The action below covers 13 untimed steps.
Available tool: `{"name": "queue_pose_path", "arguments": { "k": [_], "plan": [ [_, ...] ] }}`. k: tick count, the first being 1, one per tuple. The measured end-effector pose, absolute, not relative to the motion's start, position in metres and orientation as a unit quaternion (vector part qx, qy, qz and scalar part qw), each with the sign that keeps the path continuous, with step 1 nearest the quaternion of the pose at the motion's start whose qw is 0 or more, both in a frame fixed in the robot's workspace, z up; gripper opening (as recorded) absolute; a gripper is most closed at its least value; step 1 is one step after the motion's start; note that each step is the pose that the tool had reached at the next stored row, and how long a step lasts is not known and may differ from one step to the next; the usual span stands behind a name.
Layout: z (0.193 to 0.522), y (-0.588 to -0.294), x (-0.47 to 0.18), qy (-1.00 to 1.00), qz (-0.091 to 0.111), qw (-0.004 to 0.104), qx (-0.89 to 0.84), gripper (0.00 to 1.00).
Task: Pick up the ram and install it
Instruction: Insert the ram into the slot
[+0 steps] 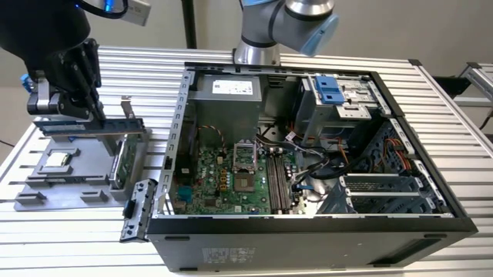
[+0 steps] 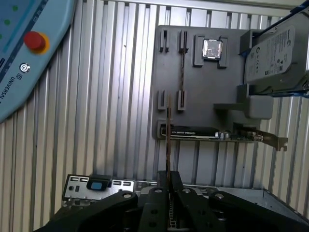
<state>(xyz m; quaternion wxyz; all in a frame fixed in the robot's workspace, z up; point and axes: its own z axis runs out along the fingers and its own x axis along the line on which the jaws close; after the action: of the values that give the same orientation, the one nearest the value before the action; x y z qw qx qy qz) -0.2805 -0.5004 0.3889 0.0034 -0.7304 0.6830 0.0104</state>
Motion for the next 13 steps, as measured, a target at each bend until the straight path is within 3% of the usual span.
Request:
{"name": "queue_pose_path", "arguments": {
  "k": [13],
  "plan": [
    [0.389, -0.5, -0.268, 0.683, 0.01, 0.003, -0.73, 0.0]
  ]
}}
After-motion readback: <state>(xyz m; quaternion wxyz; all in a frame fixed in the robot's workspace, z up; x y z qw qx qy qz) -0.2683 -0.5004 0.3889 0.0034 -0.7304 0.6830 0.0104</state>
